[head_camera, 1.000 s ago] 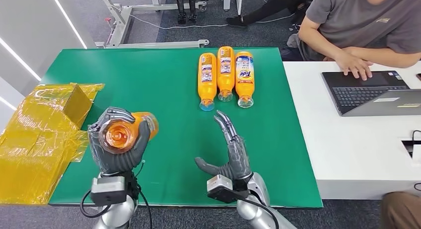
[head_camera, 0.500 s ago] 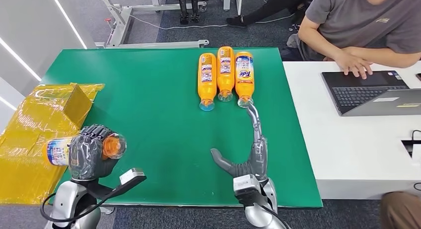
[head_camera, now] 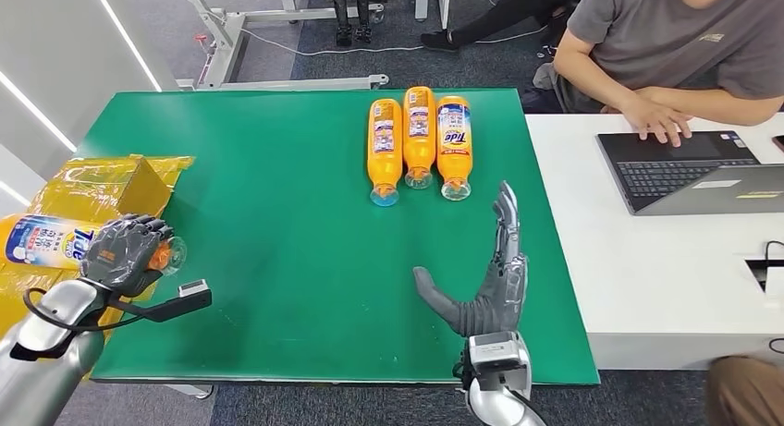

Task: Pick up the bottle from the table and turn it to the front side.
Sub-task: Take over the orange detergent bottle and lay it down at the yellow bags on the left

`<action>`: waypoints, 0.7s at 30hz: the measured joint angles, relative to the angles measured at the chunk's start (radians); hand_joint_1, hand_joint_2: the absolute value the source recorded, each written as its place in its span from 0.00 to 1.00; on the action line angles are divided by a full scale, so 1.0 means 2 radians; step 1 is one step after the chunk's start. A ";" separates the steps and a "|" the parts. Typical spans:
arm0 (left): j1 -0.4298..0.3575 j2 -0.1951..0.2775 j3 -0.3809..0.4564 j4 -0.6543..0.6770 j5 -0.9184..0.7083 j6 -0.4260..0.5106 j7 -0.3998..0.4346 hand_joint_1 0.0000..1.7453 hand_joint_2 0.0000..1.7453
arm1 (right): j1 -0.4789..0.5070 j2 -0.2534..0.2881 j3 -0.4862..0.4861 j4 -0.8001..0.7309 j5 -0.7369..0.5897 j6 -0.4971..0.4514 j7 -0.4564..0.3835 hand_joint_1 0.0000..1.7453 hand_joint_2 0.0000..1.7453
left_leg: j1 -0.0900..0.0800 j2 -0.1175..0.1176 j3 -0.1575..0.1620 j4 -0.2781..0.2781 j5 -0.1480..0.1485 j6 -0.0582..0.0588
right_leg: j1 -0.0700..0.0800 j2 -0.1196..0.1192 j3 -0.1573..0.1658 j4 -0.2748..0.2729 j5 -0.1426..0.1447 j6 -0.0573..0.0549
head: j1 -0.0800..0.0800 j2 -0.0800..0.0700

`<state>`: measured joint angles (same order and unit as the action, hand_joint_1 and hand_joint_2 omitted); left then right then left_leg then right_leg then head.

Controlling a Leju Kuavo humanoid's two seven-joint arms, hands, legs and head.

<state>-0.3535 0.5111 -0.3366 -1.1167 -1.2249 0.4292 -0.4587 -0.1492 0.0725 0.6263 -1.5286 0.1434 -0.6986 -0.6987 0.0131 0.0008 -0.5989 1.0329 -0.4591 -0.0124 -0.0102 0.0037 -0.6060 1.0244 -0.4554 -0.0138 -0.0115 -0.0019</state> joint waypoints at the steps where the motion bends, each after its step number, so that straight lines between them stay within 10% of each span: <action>1: -0.012 0.003 -0.007 0.016 -0.003 -0.004 -0.002 1.00 1.00 | 0.000 0.000 0.000 -0.002 0.000 0.000 0.000 0.00 1.00 | 0.000 0.000 0.000 0.000 0.000 0.000 | 0.000 0.000 0.000 0.000 0.000 0.000 | 0.000 0.000; 17: -0.159 -0.013 -0.102 0.236 -0.015 -0.047 -0.050 0.99 1.00 | -0.017 0.007 -0.022 -0.009 0.004 0.000 0.000 0.00 1.00 | 0.000 0.000 0.000 0.000 0.000 0.000 | 0.000 0.000 0.000 0.000 0.000 0.000 | 0.000 0.000; 21: -0.180 -0.024 -0.117 0.260 -0.014 -0.053 -0.057 0.03 1.00 | -0.021 0.007 -0.024 -0.009 0.003 0.000 0.000 0.00 1.00 | 0.000 0.000 0.000 0.000 0.000 0.000 | 0.000 0.000 0.000 0.000 0.000 0.000 | 0.000 0.000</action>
<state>-0.7130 0.4626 -0.5697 -0.5967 -1.2520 0.3237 -0.5718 -0.1905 0.0871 0.5776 -1.5456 0.1495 -0.6985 -0.6988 0.0133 0.0008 -0.5996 1.0335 -0.4591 -0.0125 -0.0103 0.0040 -0.6064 1.0245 -0.4552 -0.0138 -0.0114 -0.0019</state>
